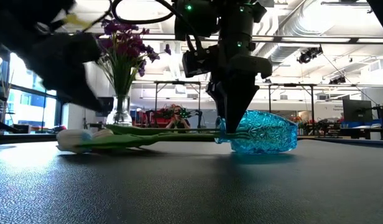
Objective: Sort flowers into vase by color
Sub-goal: Move the transparent blue vase to the top right of the table
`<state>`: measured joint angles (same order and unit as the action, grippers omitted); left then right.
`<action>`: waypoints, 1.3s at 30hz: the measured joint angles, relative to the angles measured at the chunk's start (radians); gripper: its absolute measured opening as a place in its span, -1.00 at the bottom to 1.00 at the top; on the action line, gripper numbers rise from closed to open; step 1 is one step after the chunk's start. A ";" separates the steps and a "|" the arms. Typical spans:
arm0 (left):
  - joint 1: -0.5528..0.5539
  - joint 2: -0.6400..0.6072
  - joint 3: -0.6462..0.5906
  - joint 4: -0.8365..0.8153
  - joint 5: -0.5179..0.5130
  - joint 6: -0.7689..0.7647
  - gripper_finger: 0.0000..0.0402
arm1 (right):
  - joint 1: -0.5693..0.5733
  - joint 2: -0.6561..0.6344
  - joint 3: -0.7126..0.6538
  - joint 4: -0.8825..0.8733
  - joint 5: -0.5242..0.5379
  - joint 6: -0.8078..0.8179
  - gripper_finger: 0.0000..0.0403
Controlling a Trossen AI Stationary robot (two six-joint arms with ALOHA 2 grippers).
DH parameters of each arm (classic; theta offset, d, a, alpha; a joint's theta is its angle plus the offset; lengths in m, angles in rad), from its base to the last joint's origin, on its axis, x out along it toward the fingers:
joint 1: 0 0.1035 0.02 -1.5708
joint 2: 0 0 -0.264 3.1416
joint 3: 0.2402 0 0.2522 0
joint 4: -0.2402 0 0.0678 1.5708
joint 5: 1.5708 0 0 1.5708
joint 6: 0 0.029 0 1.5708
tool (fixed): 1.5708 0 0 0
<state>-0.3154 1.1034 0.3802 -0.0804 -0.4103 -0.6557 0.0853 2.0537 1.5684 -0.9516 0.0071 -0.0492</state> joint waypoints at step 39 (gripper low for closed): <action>-0.160 0.313 0.266 -0.538 -0.014 -0.256 -1.00 | 0.000 -0.011 -0.064 0.044 0.008 0.052 -0.50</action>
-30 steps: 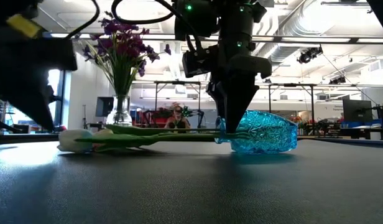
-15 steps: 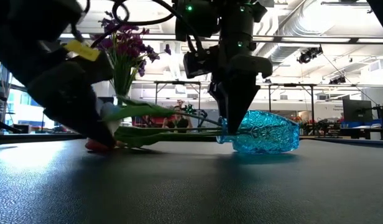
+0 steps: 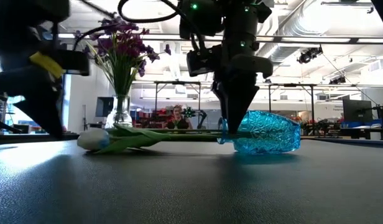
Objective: Sort flowers into vase by color
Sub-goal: Move the transparent blue vase to the top right of the table
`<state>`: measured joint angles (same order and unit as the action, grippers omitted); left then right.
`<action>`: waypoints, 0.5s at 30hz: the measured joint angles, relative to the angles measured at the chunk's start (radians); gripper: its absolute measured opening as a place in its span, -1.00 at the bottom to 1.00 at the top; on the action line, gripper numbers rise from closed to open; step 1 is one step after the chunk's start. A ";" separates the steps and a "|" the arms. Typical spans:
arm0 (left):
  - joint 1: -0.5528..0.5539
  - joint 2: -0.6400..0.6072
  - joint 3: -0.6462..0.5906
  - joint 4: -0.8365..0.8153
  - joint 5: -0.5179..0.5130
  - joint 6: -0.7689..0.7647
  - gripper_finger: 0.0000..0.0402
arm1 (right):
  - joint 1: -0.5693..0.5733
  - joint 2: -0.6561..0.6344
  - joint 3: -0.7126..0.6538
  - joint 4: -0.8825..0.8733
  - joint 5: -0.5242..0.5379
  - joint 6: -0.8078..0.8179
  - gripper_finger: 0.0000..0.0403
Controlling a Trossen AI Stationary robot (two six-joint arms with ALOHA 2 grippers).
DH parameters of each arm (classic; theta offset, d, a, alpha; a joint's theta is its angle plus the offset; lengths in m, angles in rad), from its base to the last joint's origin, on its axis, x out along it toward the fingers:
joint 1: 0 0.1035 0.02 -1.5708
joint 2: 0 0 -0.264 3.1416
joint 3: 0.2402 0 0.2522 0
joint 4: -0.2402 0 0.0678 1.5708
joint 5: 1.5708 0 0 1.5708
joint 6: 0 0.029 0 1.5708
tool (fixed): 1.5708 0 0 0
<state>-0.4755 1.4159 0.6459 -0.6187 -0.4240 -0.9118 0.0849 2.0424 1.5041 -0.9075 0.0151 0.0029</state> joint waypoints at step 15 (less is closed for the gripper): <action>-0.146 -0.111 0.002 -0.100 -0.194 -0.179 -1.00 | 0.000 -0.086 -0.019 -0.081 0.017 0.051 -0.59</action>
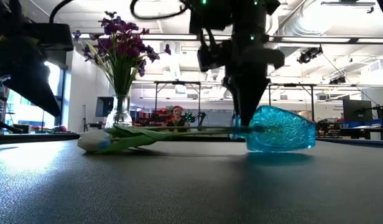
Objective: Sort flowers into vase by color
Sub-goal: Move the transparent blue vase to the top right of the table
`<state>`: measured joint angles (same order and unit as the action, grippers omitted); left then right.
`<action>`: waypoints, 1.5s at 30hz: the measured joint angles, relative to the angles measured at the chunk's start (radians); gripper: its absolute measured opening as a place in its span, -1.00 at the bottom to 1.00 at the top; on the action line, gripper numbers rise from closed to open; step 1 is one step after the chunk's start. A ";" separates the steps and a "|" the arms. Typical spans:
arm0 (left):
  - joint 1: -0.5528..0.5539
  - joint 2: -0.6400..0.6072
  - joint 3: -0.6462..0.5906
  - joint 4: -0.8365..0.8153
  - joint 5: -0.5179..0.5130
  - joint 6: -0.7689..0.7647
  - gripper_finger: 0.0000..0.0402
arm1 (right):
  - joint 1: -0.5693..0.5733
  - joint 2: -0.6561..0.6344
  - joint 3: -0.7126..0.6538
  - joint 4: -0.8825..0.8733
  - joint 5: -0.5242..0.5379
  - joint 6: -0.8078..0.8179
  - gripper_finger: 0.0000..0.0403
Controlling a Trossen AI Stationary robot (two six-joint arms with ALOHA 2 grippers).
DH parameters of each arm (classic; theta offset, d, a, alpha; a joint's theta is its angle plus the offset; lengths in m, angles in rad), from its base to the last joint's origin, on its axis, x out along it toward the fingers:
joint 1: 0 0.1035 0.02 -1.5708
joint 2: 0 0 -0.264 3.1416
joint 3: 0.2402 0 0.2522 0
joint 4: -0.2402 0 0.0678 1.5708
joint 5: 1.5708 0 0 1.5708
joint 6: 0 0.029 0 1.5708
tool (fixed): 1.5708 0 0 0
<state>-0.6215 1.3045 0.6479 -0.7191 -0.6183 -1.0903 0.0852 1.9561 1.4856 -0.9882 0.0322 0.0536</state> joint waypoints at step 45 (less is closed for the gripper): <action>0.140 0.156 -0.242 0.558 -0.096 0.196 -1.00 | 0.034 0.082 0.007 0.044 0.037 -0.018 -0.30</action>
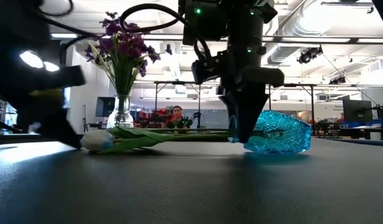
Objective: Sort flowers into vase by color
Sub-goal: Move the transparent blue vase to the top right of the table
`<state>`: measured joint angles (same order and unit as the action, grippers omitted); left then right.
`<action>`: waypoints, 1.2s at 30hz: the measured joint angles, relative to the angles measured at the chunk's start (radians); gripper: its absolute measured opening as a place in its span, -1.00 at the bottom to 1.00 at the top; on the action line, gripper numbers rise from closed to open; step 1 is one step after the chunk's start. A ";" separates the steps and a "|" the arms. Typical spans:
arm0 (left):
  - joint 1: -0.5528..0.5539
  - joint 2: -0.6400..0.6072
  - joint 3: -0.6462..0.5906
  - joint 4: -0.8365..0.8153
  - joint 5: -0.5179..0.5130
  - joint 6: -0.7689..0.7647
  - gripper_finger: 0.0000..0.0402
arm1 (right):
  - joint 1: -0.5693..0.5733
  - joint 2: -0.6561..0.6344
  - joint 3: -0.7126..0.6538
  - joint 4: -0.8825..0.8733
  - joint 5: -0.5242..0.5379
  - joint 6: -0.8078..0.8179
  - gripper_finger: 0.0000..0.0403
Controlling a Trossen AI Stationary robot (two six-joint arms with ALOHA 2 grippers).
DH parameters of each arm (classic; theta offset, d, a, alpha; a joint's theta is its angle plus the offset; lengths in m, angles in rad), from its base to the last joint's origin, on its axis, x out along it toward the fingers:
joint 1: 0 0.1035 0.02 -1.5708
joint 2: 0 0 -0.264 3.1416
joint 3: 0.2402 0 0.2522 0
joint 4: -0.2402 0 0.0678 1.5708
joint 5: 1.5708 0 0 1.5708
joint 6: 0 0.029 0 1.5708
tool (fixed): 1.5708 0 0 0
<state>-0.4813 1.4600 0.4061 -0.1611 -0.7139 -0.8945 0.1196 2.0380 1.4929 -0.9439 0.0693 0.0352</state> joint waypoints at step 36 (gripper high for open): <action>0.159 0.092 0.597 0.229 0.158 0.961 -1.00 | 0.165 -0.530 -0.563 0.408 0.142 0.506 -0.42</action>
<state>-0.3223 1.5524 1.0032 0.0683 -0.5561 0.0663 0.2847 1.5085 0.9300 -0.5355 0.2109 0.5415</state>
